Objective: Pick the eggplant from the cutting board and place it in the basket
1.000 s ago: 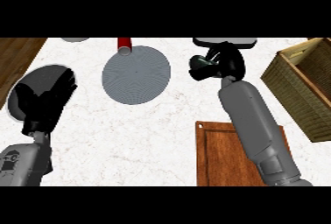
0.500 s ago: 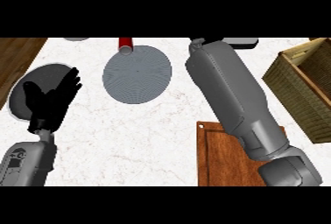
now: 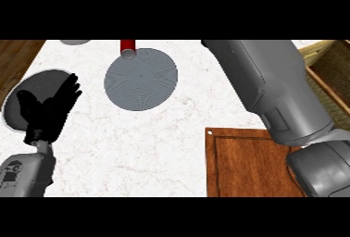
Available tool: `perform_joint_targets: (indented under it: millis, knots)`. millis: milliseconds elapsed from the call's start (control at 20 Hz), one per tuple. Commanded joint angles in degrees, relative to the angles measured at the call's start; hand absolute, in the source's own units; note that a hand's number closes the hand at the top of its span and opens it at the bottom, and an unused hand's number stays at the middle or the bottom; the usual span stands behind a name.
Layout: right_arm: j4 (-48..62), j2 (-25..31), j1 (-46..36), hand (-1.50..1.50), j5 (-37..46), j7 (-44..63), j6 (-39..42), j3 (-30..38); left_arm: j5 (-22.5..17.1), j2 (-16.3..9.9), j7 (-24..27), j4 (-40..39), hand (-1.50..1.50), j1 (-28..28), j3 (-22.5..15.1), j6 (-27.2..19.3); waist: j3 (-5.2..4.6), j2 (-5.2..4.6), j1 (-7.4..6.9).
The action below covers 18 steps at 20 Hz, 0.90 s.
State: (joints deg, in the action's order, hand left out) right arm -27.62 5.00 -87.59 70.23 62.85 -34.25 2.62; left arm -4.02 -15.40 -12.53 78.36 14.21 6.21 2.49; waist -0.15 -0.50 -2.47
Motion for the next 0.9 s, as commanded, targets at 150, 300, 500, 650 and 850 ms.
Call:
perform_joint_targets:
  millis: [150,300,500,650,850]
  knots:
    - [6.3,4.6,-5.9,1.5,4.6,8.7,-2.1,2.5,-1.0,-1.4,0.5,-0.6,0.0,0.7,1.6,1.3,0.02,-0.31,0.1]
    - [8.2,8.4,-5.3,1.5,5.6,7.1,-2.5,3.5,-0.1,0.1,0.0,-1.6,0.0,2.3,1.1,-0.5,0.04,-0.5,0.56]
    - [12.2,13.7,-5.4,1.5,7.3,7.3,1.3,4.2,0.4,0.0,-0.5,-0.6,0.0,1.0,0.6,-0.5,0.05,-0.47,0.42]
    - [12.2,15.9,-6.5,1.5,9.4,9.3,3.5,3.4,1.1,1.4,3.1,-0.4,0.0,-1.8,0.2,-1.0,0.04,0.07,1.15]
    - [11.6,17.7,-2.8,1.5,8.0,6.6,1.3,5.5,0.0,-1.0,2.7,-2.6,0.0,-0.2,2.5,0.4,0.1,0.17,1.82]
